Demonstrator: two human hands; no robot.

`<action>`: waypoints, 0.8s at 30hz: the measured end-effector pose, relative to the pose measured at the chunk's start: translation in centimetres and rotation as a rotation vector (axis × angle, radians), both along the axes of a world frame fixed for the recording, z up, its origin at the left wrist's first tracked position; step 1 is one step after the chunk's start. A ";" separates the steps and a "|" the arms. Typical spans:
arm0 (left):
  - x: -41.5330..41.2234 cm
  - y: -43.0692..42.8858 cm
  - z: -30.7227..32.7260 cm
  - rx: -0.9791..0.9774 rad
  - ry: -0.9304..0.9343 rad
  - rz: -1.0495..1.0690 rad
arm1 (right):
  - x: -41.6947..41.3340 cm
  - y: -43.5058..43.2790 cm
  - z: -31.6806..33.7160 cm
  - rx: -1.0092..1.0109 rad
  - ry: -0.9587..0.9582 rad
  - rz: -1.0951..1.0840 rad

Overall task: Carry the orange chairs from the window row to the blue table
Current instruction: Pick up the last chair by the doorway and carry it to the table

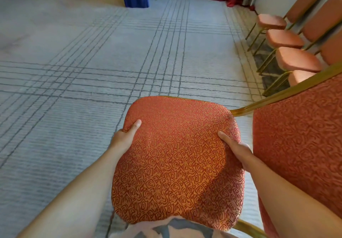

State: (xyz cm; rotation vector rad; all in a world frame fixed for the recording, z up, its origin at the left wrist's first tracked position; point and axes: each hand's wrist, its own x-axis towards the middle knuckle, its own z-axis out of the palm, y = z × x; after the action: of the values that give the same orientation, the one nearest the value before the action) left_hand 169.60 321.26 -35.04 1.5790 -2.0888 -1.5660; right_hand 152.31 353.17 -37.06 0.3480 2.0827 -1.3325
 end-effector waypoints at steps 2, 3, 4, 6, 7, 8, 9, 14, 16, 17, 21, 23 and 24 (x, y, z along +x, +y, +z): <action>-4.1 -3.7 0.1 0.003 0.031 -0.013 | -3.8 -3.6 -0.3 -0.015 0.005 -0.008; -6.1 -5.8 0.1 -0.005 0.039 -0.025 | -5.5 -5.5 -0.2 -0.012 0.010 -0.018; -8.3 -8.0 0.5 -0.018 0.044 -0.036 | -7.4 -7.4 0.0 -0.021 0.017 -0.027; -12.2 -11.5 1.5 -0.033 0.062 -0.051 | -10.6 -10.8 1.0 -0.042 0.024 -0.035; -14.3 -13.2 1.9 -0.045 0.082 -0.053 | -12.3 -12.4 1.5 -0.049 0.028 -0.042; -16.3 -15.0 2.5 -0.063 0.088 -0.051 | -14.2 -14.0 2.0 -0.055 0.036 -0.050; -18.3 -16.4 3.2 -0.080 0.091 -0.058 | -16.0 -15.5 2.7 -0.058 0.048 -0.058; -26.9 -22.8 4.7 -0.068 0.100 -0.063 | -24.1 -21.5 3.7 -0.064 0.072 -0.085; -30.2 -24.7 4.0 -0.051 0.088 -0.079 | -27.2 -23.5 3.3 -0.042 0.062 -0.072; -31.9 -25.4 3.7 -0.050 0.080 -0.080 | -29.0 -24.6 3.0 -0.033 0.060 -0.062; -40.4 -30.1 2.7 -0.068 0.059 -0.071 | -38.0 -29.9 2.3 -0.027 0.068 -0.037; -45.6 -33.2 3.0 -0.066 0.069 -0.052 | -43.8 -33.1 2.9 -0.037 0.070 -0.017; -47.9 -34.6 3.4 -0.072 0.074 -0.042 | -46.6 -34.6 3.4 -0.041 0.075 -0.007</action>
State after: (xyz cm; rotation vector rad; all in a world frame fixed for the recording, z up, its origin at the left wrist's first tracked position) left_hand 121.66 286.65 -31.64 1.4412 -2.1270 -1.5195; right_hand 105.73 318.60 -33.64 0.2923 2.1140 -1.4100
